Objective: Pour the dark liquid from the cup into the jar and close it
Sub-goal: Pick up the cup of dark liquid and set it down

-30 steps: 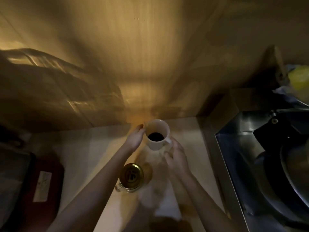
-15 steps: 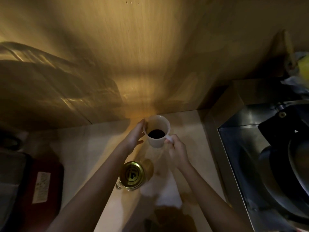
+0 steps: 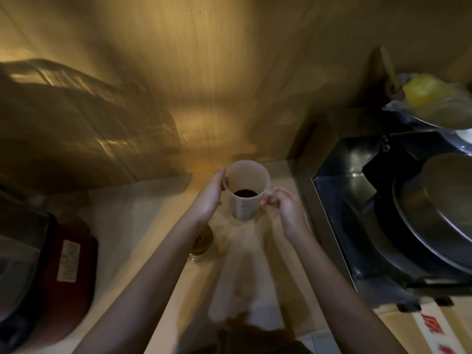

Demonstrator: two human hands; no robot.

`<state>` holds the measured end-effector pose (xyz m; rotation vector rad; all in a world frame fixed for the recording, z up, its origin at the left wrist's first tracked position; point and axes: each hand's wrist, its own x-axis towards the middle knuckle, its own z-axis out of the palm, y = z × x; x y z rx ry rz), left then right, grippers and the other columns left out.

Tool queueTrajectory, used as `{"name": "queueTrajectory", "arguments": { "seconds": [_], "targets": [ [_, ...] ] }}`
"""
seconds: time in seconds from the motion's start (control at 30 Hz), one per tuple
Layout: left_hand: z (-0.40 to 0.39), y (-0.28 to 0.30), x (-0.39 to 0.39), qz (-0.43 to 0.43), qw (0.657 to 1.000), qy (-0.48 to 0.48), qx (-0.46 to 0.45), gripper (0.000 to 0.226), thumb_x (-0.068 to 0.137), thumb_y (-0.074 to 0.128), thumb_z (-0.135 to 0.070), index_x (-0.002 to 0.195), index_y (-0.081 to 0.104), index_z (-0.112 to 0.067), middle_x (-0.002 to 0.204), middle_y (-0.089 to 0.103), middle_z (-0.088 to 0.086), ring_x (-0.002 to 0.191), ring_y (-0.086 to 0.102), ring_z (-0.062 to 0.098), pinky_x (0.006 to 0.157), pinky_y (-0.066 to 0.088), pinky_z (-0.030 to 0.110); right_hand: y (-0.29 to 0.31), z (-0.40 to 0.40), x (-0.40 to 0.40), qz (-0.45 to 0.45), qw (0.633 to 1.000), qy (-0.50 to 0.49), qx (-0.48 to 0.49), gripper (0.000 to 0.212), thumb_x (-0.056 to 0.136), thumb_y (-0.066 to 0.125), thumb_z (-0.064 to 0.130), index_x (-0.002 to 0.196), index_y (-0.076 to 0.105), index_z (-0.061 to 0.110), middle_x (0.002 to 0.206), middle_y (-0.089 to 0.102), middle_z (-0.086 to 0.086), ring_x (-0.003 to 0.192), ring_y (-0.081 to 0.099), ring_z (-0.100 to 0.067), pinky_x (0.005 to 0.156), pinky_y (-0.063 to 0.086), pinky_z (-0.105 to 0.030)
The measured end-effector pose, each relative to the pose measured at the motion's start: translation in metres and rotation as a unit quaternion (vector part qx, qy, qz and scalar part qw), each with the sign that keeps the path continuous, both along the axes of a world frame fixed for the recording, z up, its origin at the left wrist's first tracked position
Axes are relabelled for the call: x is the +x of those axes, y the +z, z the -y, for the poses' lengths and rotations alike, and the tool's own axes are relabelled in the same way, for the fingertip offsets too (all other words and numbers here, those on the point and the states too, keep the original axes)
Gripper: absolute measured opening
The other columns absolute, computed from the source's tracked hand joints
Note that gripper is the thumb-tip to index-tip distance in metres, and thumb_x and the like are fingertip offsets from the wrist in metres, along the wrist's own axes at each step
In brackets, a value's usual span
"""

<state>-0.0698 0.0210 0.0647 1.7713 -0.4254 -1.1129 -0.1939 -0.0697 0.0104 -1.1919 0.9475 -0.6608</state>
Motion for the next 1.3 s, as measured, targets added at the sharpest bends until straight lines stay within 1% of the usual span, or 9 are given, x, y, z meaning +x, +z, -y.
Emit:
{"name": "queueTrajectory", "arguments": {
  "seconds": [0.1,0.23,0.33,0.4,0.6,0.87,1.13,1.2,1.3],
  "targets": [
    [-0.017,0.005,-0.023,-0.009,1.0,0.006,-0.019,0.052,0.094,0.021,-0.046,0.134,0.037,-0.019,0.145,0.041,0.003,0.133,0.038,0.018,0.113,0.027,0.047,0.003,-0.009,-0.022,0.013,1.0,-0.005,0.008,0.032,0.08,0.034,-0.011,0.057,0.05,0.006,0.054,0.053,-0.007,0.057,0.052,-0.013,0.056,0.045,-0.01],
    [-0.036,-0.001,-0.052,-0.033,0.999,0.02,0.0,0.055,0.094,0.023,-0.045,0.131,0.044,-0.012,0.138,0.049,0.005,0.127,0.044,0.017,0.111,0.029,0.045,-0.003,-0.025,-0.051,0.019,0.997,-0.042,0.054,0.035,0.089,0.036,0.004,0.057,0.052,0.007,0.044,0.055,0.002,0.054,0.054,-0.013,0.065,0.045,-0.02],
    [-0.054,-0.01,-0.076,-0.042,0.999,0.028,-0.002,0.05,0.095,0.026,-0.041,0.131,0.044,-0.01,0.136,0.05,0.007,0.117,0.046,0.014,0.108,0.032,0.041,-0.01,-0.04,-0.068,-0.012,0.995,-0.085,0.057,0.038,0.092,0.04,0.006,0.056,0.052,0.007,0.039,0.054,0.004,0.042,0.052,-0.002,0.053,0.043,-0.011],
    [-0.065,-0.018,-0.09,-0.042,0.999,0.014,-0.012,0.05,0.096,0.024,-0.038,0.129,0.045,-0.007,0.134,0.05,0.008,0.115,0.045,0.014,0.106,0.031,0.04,-0.019,-0.05,-0.08,-0.035,0.994,-0.087,0.048,0.037,0.092,0.043,0.004,0.056,0.053,0.006,0.048,0.053,-0.002,0.047,0.052,-0.005,0.05,0.041,-0.011],
    [-0.093,-0.057,-0.117,-0.047,0.998,0.038,0.0,0.045,0.094,0.028,-0.039,0.118,0.054,-0.01,0.122,0.055,0.005,0.114,0.047,0.015,0.097,0.035,0.034,-0.05,-0.073,-0.105,-0.12,0.992,-0.04,0.008,0.032,0.092,0.045,0.005,0.081,0.056,-0.023,0.073,0.052,-0.025,0.073,0.051,-0.023,0.069,0.041,-0.029],
    [-0.109,-0.087,-0.128,-0.018,0.998,0.047,0.024,0.024,0.094,0.032,-0.038,0.083,0.053,-0.033,0.11,0.056,0.002,0.106,0.049,0.017,0.103,0.037,0.045,-0.068,-0.091,-0.121,-0.169,0.985,0.019,0.011,0.025,0.09,0.045,0.003,0.067,0.055,0.004,0.07,0.046,-0.017,0.069,0.041,-0.02,0.062,0.031,-0.029],
    [-0.112,-0.095,-0.126,-0.03,0.998,0.057,0.011,0.029,0.093,0.037,-0.035,0.101,0.058,-0.017,0.115,0.06,0.01,0.11,0.052,0.022,0.1,0.038,0.04,-0.073,-0.092,-0.127,-0.182,0.982,0.057,-0.006,0.028,0.091,0.045,0.007,0.079,0.054,-0.017,0.075,0.049,-0.02,0.073,0.043,-0.018,0.065,0.032,-0.028],
    [-0.112,-0.096,-0.123,-0.029,0.998,0.052,0.019,0.029,0.093,0.037,-0.035,0.101,0.059,-0.017,0.114,0.061,0.01,0.11,0.053,0.023,0.1,0.039,0.042,-0.074,-0.091,-0.128,-0.188,0.979,0.074,-0.019,0.026,0.092,0.046,0.007,0.081,0.056,-0.015,0.079,0.052,-0.028,0.074,0.046,-0.018,0.068,0.034,-0.028],
    [-0.114,-0.097,-0.117,-0.007,0.999,0.021,0.03,0.027,0.092,0.041,-0.03,0.102,0.06,-0.015,0.109,0.062,0.008,0.109,0.055,0.025,0.098,0.041,0.044,-0.075,-0.086,-0.129,-0.199,0.974,0.103,-0.034,0.025,0.093,0.047,0.009,0.08,0.059,-0.009,0.079,0.057,-0.023,0.075,0.049,-0.019,0.071,0.035,-0.03]
  ]
}}
